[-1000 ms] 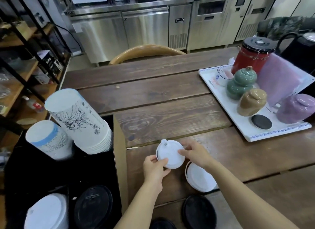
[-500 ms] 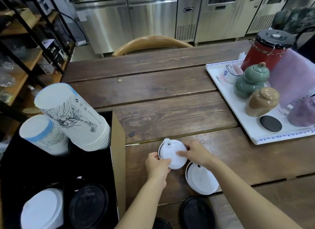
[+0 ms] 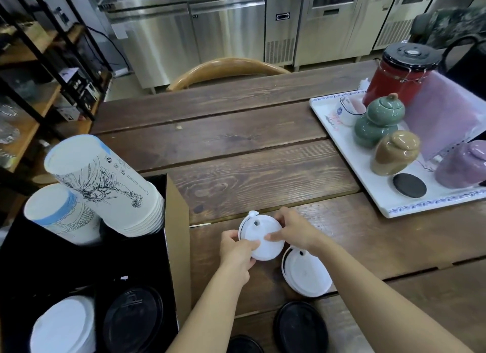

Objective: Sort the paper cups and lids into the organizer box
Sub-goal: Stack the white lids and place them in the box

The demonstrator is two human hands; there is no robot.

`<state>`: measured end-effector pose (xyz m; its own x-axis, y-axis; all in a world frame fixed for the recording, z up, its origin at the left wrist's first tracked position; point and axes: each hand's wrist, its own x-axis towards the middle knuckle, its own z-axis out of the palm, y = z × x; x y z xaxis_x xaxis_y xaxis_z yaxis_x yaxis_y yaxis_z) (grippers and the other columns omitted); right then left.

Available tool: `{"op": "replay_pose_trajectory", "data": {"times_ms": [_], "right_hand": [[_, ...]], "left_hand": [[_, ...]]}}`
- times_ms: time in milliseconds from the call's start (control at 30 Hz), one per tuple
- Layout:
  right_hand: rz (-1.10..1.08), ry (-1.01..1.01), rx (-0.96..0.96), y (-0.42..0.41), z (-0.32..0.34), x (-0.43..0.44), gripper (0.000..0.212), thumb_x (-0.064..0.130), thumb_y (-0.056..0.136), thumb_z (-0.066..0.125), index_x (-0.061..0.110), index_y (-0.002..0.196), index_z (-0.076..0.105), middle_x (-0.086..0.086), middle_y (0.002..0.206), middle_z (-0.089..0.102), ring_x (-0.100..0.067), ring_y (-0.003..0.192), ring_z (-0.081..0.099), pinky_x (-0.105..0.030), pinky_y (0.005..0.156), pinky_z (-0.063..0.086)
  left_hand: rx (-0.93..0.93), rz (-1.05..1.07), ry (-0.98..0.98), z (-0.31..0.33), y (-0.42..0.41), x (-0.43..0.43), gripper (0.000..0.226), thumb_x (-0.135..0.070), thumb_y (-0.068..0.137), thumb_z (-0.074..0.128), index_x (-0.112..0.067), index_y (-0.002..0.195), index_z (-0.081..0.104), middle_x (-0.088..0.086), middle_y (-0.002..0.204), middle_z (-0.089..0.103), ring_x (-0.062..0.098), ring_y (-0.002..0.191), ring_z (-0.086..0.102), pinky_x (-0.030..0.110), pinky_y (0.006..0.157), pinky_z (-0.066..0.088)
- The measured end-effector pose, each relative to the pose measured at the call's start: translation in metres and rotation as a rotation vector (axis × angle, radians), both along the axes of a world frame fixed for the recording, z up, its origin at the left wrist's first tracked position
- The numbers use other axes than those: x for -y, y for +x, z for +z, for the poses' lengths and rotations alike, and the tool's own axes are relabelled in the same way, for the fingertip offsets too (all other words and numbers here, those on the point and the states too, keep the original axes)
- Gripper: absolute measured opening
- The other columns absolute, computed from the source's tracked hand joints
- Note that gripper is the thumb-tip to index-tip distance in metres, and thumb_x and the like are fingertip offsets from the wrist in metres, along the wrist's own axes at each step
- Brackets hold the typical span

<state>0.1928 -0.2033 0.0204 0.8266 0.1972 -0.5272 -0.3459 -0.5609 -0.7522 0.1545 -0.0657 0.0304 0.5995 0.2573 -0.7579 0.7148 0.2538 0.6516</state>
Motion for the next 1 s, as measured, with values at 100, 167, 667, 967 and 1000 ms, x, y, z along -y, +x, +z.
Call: {"op": "replay_pose_trajectory", "data": {"times_ms": [100,167,667,967,1000], "right_hand": [[-0.076,0.051,0.075,-0.001,0.008,0.006,0.037,0.026,0.074,0.075,0.008,0.097,0.052,-0.001,0.091,0.057,-0.018,0.084,0.055,-0.033,0.071,0.046],[-0.134,0.096,0.126,-0.003,0.015,0.012,0.032,0.027,0.075,0.074,0.008,0.09,0.053,-0.002,0.087,0.058,-0.019,0.08,0.056,-0.031,0.067,0.045],[-0.297,0.163,0.109,-0.061,0.027,0.071,0.028,0.023,0.08,0.071,-0.002,0.088,0.061,-0.003,0.077,0.062,-0.015,0.072,0.059,-0.025,0.059,0.047],[-0.284,0.065,0.063,-0.08,0.006,0.079,0.021,0.027,0.081,0.069,0.008,0.088,0.062,-0.005,0.087,0.065,-0.022,0.085,0.063,-0.04,0.075,0.054],[-0.276,0.054,0.061,-0.08,0.005,0.079,0.022,0.028,0.081,0.069,0.008,0.09,0.062,-0.005,0.087,0.065,-0.021,0.084,0.062,-0.039,0.075,0.053]], "left_hand": [[0.086,-0.016,-0.026,0.01,0.001,0.0,0.042,0.003,0.081,0.064,-0.012,0.117,0.048,0.007,0.11,0.055,0.023,0.097,0.055,0.031,0.071,0.052],[0.136,-0.032,-0.042,0.017,0.003,0.002,0.04,-0.001,0.08,0.068,-0.011,0.115,0.05,0.007,0.109,0.057,0.023,0.098,0.057,0.031,0.073,0.053],[0.109,-0.276,-0.046,0.019,-0.039,0.04,0.017,-0.008,0.079,0.071,-0.008,0.091,0.058,0.012,0.105,0.061,0.028,0.101,0.059,0.047,0.085,0.056],[0.061,-0.326,0.021,0.004,-0.051,0.053,0.016,-0.006,0.081,0.069,-0.007,0.094,0.059,0.004,0.089,0.06,0.018,0.081,0.058,0.028,0.06,0.053],[0.06,-0.337,0.034,0.002,-0.052,0.054,0.019,-0.008,0.081,0.069,-0.007,0.097,0.059,0.005,0.091,0.061,0.019,0.083,0.059,0.027,0.059,0.051]]}}
